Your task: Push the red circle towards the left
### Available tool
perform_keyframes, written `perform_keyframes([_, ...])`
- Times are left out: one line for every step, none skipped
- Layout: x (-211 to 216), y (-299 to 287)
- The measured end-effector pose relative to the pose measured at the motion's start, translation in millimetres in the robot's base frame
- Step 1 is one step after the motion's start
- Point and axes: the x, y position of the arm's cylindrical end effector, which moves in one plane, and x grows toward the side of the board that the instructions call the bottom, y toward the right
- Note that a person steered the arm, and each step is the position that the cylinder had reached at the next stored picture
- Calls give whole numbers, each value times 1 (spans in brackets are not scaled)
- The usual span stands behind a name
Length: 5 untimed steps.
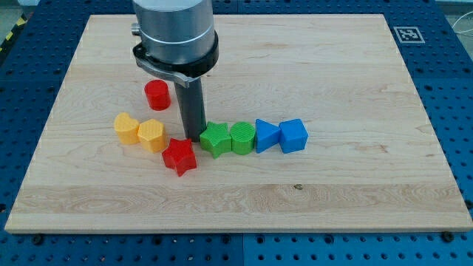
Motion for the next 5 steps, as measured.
perform_keyframes([-18, 1])
perform_keyframes([-36, 1])
perform_keyframes([-37, 1])
perform_keyframes([-38, 1])
perform_keyframes([-50, 1])
